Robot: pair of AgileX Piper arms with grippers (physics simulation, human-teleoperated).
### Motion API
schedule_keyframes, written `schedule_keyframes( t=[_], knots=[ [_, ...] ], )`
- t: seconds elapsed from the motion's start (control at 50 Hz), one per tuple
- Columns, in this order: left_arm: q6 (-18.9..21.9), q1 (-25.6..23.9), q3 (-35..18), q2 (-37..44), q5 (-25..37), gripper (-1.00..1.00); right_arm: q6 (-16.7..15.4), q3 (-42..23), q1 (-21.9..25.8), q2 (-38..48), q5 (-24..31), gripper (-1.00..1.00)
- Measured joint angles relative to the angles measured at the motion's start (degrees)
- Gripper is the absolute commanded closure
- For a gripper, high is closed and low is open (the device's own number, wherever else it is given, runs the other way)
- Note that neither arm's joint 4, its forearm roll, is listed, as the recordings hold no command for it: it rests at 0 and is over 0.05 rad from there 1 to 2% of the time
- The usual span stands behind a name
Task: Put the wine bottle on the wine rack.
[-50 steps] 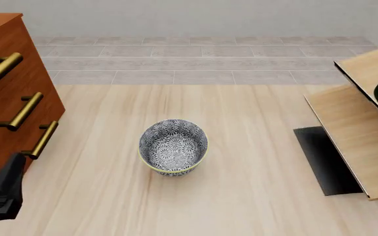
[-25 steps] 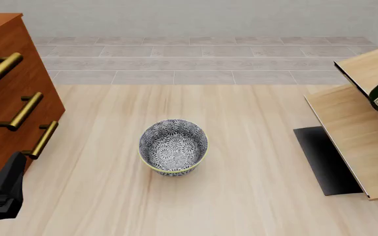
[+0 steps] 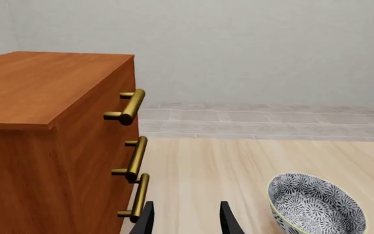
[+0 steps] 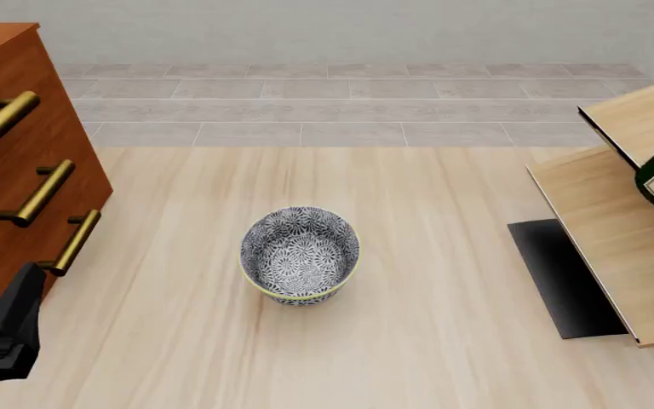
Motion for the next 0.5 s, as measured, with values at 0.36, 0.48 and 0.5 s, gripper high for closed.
schedule_keyframes(
  t=[0.36,0.48,0.5],
  knots=[
    [0.0,0.1,0.0,-1.1,1.2,-1.00,-0.2,0.6,-1.0,1.7,-2.0,1.00],
    [0.0,0.2,0.0,-1.2,1.4,-1.00,-0.1,0.7,-1.5,2.2,-2.9,1.00],
    [0.0,0.2,0.0,-1.2,1.4,-1.00,-0.1,0.8,-1.6,2.2,-3.0,1.00]
  ],
)
